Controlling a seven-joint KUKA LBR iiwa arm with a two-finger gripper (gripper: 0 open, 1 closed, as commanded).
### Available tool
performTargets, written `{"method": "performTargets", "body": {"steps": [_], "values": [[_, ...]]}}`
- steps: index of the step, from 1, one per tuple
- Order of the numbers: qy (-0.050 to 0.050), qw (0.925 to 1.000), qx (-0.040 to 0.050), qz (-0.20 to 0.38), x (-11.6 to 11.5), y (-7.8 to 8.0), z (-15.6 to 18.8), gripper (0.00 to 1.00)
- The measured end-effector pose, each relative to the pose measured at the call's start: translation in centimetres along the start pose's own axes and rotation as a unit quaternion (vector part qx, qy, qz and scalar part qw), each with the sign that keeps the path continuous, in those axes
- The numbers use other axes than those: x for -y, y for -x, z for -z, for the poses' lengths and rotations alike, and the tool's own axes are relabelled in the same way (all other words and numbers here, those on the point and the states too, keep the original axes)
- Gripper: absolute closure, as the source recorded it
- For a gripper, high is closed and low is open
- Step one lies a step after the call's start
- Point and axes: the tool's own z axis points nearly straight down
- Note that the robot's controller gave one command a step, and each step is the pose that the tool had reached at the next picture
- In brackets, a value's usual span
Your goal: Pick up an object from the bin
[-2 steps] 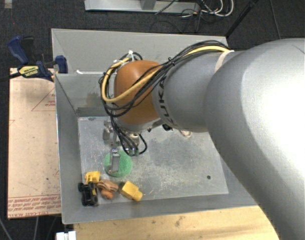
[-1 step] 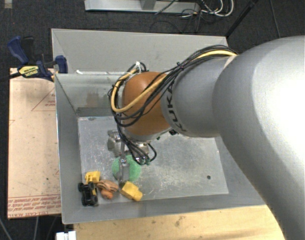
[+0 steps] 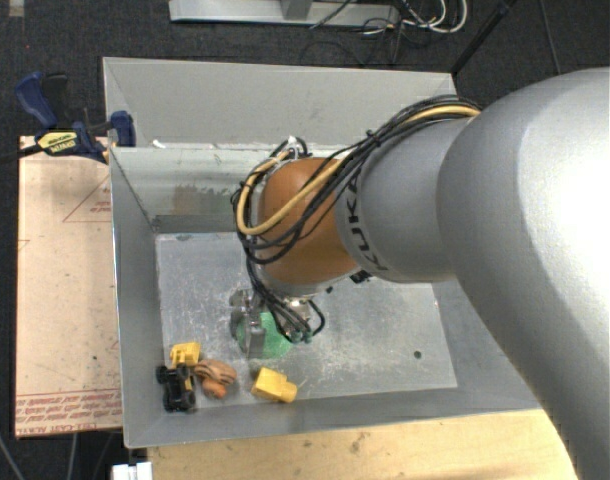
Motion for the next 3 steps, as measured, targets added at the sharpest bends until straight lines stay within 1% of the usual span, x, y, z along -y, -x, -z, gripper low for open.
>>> {"method": "performTargets", "body": {"steps": [1, 2, 3], "values": [[0.000, 1.0000, 0.0000, 0.000, 0.0, 0.0, 0.0, 1.00], [-0.003, 1.0000, -0.0048, 0.006, -0.1, -1.0, 4.4, 1.00], [-0.002, 0.9995, -0.0029, 0.031, -0.1, -2.0, 10.3, 1.00]]}}
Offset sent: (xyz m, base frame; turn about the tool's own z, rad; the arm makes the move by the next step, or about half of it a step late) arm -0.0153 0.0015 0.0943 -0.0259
